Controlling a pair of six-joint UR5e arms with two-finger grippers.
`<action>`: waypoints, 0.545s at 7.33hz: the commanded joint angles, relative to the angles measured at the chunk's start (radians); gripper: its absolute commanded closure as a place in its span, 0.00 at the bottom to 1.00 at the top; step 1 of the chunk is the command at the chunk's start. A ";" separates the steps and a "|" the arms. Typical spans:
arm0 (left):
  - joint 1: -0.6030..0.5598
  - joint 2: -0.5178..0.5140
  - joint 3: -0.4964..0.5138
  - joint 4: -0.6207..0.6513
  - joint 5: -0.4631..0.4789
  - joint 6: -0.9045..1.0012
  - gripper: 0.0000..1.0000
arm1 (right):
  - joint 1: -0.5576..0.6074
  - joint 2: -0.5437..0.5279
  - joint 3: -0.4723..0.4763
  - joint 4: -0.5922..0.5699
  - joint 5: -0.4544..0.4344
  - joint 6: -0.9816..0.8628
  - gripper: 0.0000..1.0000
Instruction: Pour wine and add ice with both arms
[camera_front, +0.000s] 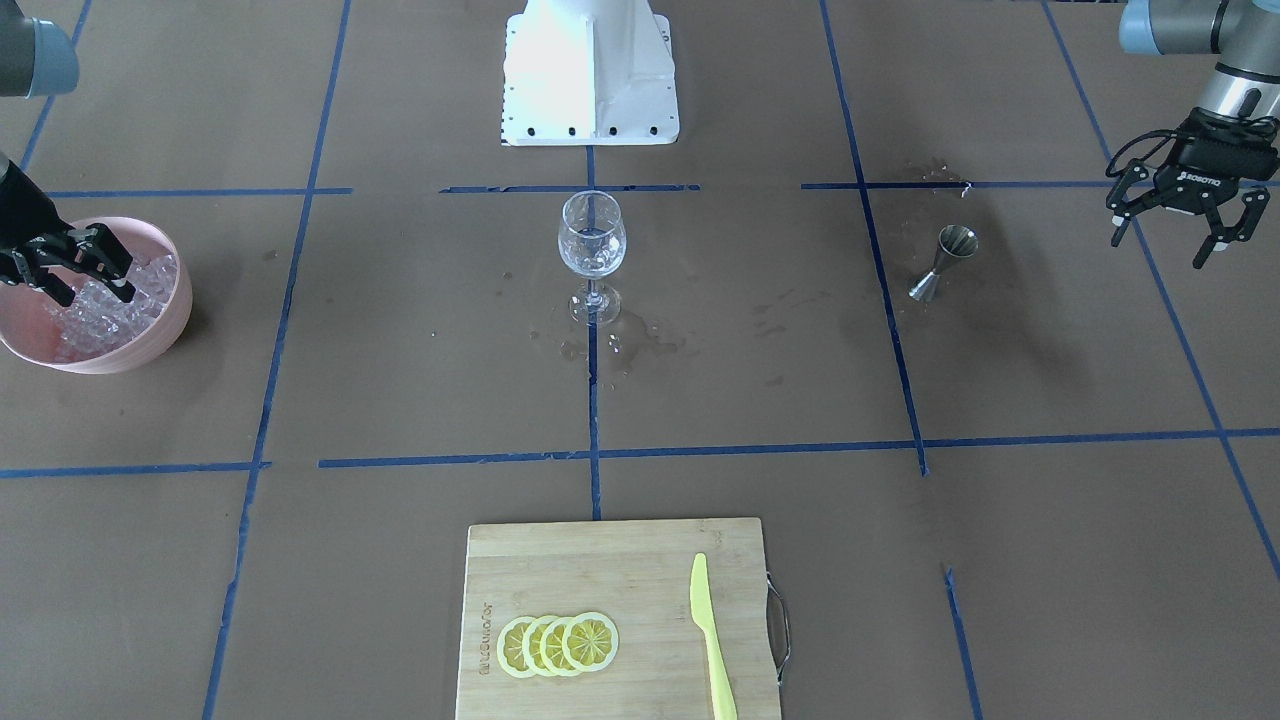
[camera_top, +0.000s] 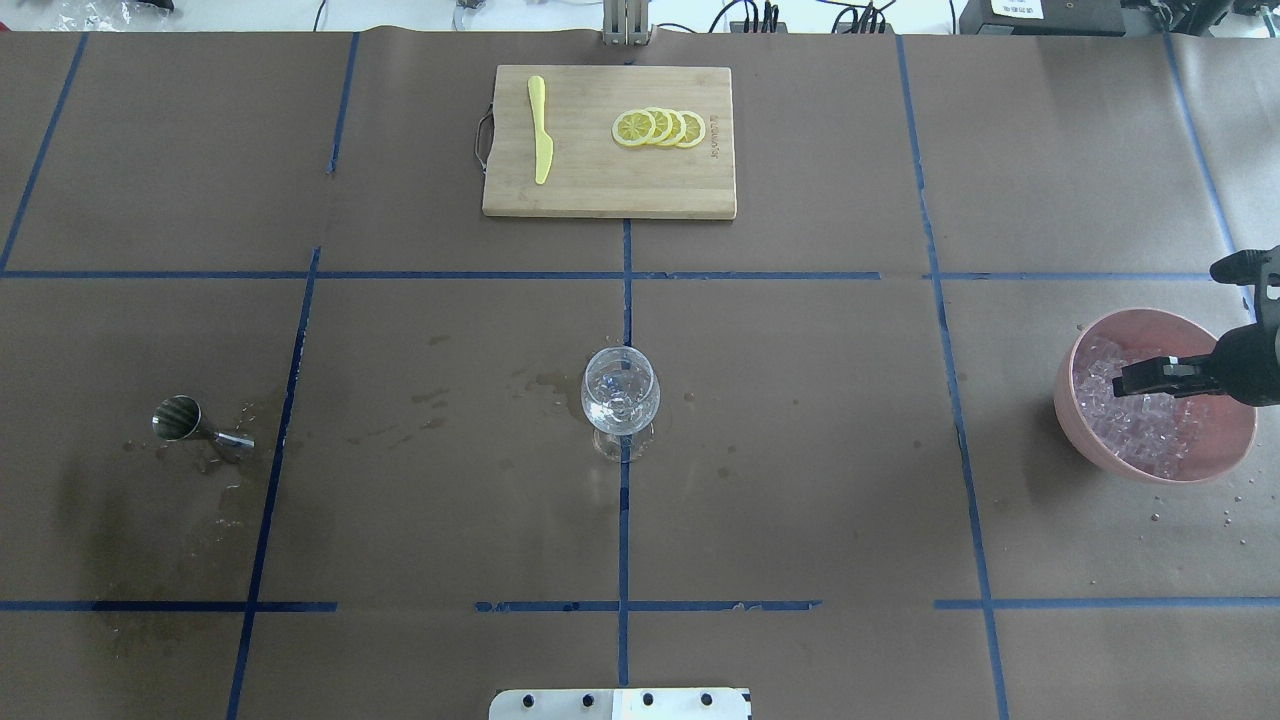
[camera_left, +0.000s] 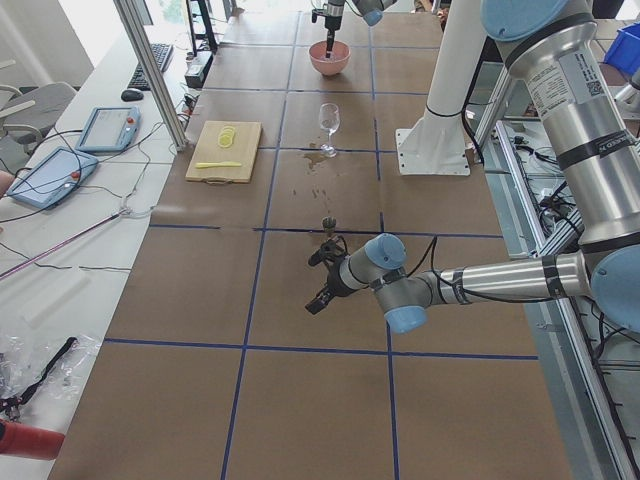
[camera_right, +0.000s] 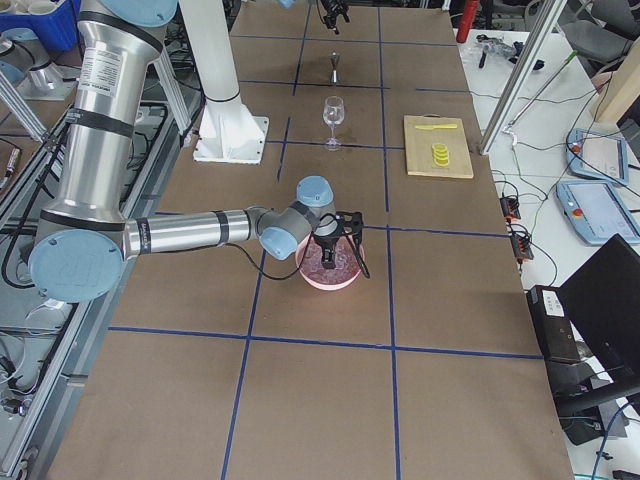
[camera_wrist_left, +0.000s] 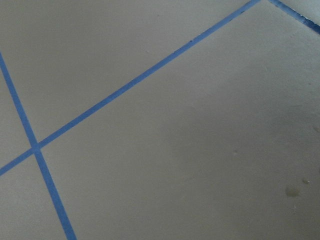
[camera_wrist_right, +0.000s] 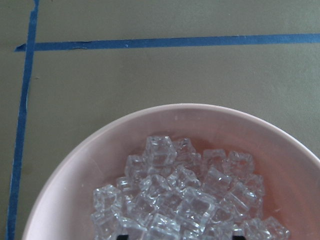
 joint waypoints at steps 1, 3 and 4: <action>0.000 0.000 -0.004 0.000 0.015 0.000 0.00 | -0.001 -0.005 -0.014 0.003 -0.003 -0.005 0.49; 0.000 0.000 -0.010 -0.002 0.015 -0.048 0.00 | -0.001 -0.009 -0.014 0.001 0.001 -0.006 0.92; 0.000 0.000 -0.012 -0.002 0.015 -0.053 0.00 | 0.001 -0.017 -0.011 0.003 0.005 -0.008 1.00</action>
